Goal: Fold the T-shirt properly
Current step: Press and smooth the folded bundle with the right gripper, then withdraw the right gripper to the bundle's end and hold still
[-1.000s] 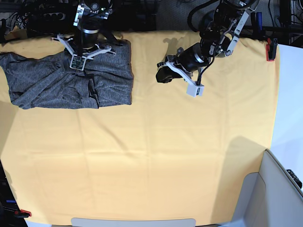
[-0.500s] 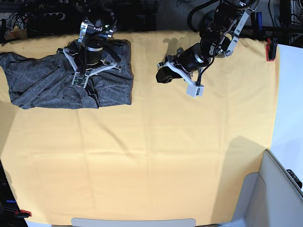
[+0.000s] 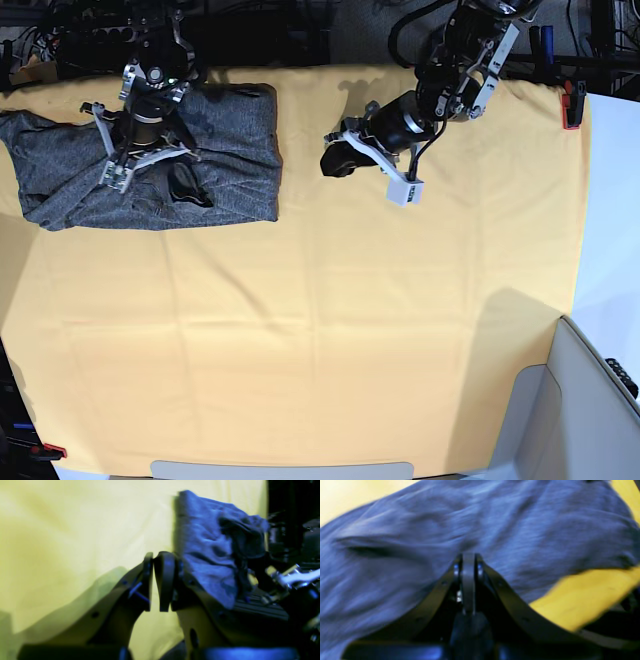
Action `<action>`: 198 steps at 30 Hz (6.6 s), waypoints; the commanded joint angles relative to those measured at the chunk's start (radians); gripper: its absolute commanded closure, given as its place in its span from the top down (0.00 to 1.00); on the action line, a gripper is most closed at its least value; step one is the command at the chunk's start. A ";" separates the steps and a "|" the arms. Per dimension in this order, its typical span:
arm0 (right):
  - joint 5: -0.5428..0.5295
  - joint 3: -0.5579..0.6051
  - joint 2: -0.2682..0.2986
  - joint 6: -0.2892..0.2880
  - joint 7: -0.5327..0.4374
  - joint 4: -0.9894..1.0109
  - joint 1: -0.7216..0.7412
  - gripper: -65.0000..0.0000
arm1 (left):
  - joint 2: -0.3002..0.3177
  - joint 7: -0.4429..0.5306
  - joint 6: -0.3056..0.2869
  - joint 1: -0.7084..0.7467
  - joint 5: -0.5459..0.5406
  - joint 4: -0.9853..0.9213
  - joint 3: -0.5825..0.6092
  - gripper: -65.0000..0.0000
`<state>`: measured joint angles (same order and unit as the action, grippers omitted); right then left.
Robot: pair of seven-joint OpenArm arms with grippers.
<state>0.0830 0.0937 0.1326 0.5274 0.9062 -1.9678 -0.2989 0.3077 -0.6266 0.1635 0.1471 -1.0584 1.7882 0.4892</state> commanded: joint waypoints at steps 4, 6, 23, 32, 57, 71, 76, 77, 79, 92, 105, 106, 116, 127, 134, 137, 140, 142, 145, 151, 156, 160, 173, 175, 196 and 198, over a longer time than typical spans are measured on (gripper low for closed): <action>0.022 -0.085 -0.001 0.006 -0.026 -0.072 0.025 0.00 | 0.006 0.014 -0.012 -0.005 -0.007 0.014 -0.002 0.07; 0.022 -0.101 -0.001 0.006 -0.026 -0.074 0.033 0.00 | 0.006 0.014 -0.012 -0.004 -0.007 0.014 -0.002 0.07; 0.019 0.295 0.002 0.001 -0.022 -0.077 0.079 0.00 | -0.023 0.014 -0.012 -0.002 0.119 0.012 -0.002 0.07; 0.019 0.288 0.006 -0.003 -0.019 0.028 0.102 0.00 | -0.023 0.014 -0.012 -0.001 0.132 0.012 -0.001 0.07; 0.018 0.062 0.092 -0.003 0.057 0.104 0.178 0.00 | -0.023 0.012 -0.015 -0.001 0.132 -0.040 -0.001 0.07; 0.016 -0.058 0.083 -0.003 0.057 -0.012 0.197 0.00 | -0.023 0.012 -0.017 -0.002 0.132 -0.040 -0.001 0.07; 0.014 -0.099 0.083 -0.005 0.054 -0.086 0.155 0.00 | -0.023 0.012 -0.017 -0.002 0.132 -0.040 -0.001 0.07; 0.008 -0.131 0.083 -0.006 0.054 -0.086 0.151 0.00 | -0.023 0.012 -0.017 -0.002 0.132 -0.040 -0.001 0.07; -0.071 -0.205 0.088 -0.023 0.058 -0.086 0.148 0.00 | -0.020 0.012 -0.017 -0.002 0.132 -0.041 -0.001 0.07; -0.800 -0.903 0.232 -0.760 0.216 0.229 0.194 0.00 | -0.023 -0.049 -0.017 -0.010 0.132 -0.078 -0.005 0.10; -0.831 -1.096 0.329 -0.985 0.273 0.621 0.251 0.46 | -0.023 -0.045 -0.017 -0.010 0.134 -0.121 -0.007 0.11; -0.851 -1.095 0.341 -0.985 0.273 0.637 0.251 0.46 | -0.023 -0.045 -0.017 -0.010 0.134 -0.124 -0.007 0.11; -0.894 -0.989 0.456 -0.985 0.273 0.752 0.356 0.47 | -0.043 -0.045 -0.017 -0.010 0.197 -0.127 -0.004 0.11; -0.894 -0.878 0.448 -1.061 0.273 0.941 0.438 0.47 | -0.043 -0.045 -0.017 -0.010 0.197 -0.127 -0.010 0.11; -0.894 -0.878 0.447 -1.061 0.273 0.939 0.424 0.47 | -0.043 -0.045 -0.017 -0.010 0.197 -0.127 -0.011 0.11; -0.894 -0.885 0.448 -1.061 0.273 0.938 0.399 0.47 | -0.043 -0.045 -0.017 -0.011 0.197 -0.127 -0.011 0.11; -0.894 -0.889 0.451 -1.061 0.268 0.938 0.393 0.46 | -0.043 -0.043 -0.017 -0.011 0.197 -0.127 -0.011 0.11; -0.894 -0.920 0.451 -1.061 0.267 0.938 0.389 0.46 | -0.045 -0.043 -0.017 -0.011 0.197 -0.127 -0.011 0.11; -0.894 -0.960 0.448 -1.059 0.267 0.938 0.392 0.46 | -0.045 -0.043 -0.017 -0.011 0.197 -0.127 -0.011 0.11; -0.889 -0.963 0.456 -1.054 0.205 0.938 0.395 0.46 | -0.045 -0.043 -0.017 -0.011 0.197 -0.127 -0.010 0.11; -0.888 -0.961 0.456 -1.054 0.189 0.942 0.395 0.46 | -0.045 -0.043 -0.017 -0.011 0.197 -0.127 -0.010 0.11; -0.889 -0.963 0.456 -1.054 0.179 0.939 0.395 0.46 | -0.045 -0.043 -0.017 -0.011 0.197 -0.127 -0.008 0.11; -0.894 -1.012 0.448 -1.054 0.176 0.922 0.429 0.46 | -0.045 -0.043 -0.017 -0.011 0.197 -0.127 -0.010 0.11; -0.891 -1.027 0.448 -1.054 0.179 0.911 0.427 0.46 | -0.045 -0.043 -0.017 -0.011 0.197 -0.127 -0.010 0.11; -0.722 -1.021 0.371 -1.058 0.182 0.913 0.398 0.46 | -0.043 -0.043 -0.017 -0.011 0.197 -0.127 -0.010 0.11; -0.722 -1.020 0.371 -1.059 0.187 0.913 0.393 0.46 | -0.043 -0.043 -0.017 -0.011 0.197 -0.127 -0.010 0.11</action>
<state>-0.6598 -0.9283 0.4950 -0.5293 1.0466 -1.0519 0.0967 0.2600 -0.6537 0.1303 0.1387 -0.8768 1.6581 0.4824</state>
